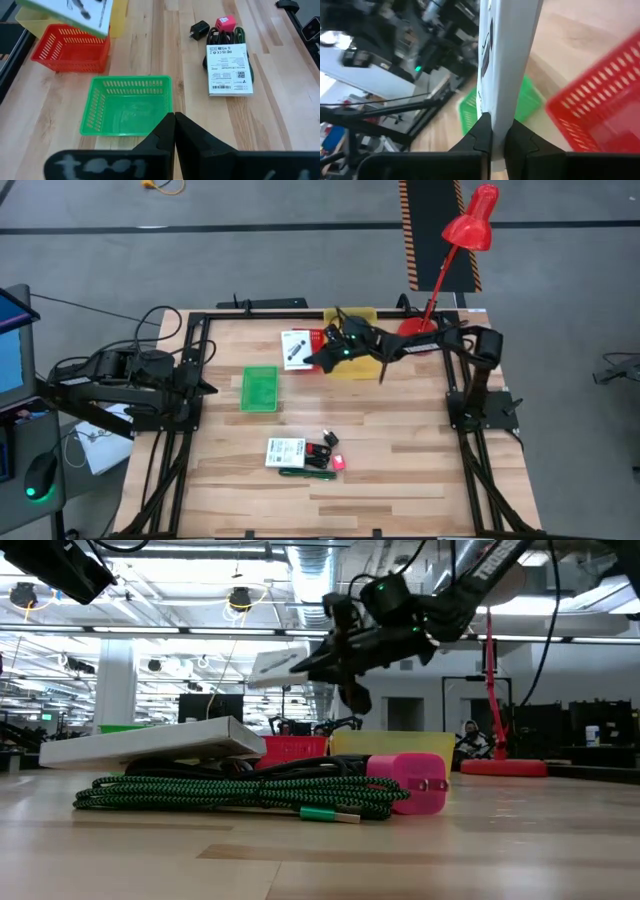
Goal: Pick and place items into bin
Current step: Put the card reader box into the red bin
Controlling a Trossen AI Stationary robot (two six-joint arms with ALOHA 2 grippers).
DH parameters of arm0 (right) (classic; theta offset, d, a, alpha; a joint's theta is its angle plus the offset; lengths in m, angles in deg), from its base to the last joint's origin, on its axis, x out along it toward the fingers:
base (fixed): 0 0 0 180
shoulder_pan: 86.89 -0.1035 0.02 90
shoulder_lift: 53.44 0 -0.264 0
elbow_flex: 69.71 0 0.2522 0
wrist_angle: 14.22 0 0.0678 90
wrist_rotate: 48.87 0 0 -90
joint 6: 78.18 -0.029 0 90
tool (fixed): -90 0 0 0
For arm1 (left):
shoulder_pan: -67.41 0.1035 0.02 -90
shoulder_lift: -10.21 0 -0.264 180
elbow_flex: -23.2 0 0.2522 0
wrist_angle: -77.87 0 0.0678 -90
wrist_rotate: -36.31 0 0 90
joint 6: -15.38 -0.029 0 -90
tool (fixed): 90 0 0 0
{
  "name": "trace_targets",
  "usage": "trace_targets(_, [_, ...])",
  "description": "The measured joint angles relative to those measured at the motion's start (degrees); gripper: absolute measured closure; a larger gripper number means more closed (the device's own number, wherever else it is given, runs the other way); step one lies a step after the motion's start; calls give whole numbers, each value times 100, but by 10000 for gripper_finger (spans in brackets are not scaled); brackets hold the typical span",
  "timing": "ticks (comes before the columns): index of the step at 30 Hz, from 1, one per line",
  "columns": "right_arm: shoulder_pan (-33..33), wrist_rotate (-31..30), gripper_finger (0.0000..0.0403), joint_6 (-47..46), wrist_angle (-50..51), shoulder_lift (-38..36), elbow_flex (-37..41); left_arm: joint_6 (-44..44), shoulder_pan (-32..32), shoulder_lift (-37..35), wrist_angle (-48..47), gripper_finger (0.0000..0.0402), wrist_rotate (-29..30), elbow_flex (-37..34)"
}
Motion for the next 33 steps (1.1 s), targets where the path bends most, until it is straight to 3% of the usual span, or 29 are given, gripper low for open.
trace_targets(19, [287,-347,387,-164,863,17,-49,46,0,0,1,401,0,-2])
trace_targets(33, [291,-444,370,-170,867,17,-49,11,0,0,-1,401,0,0])
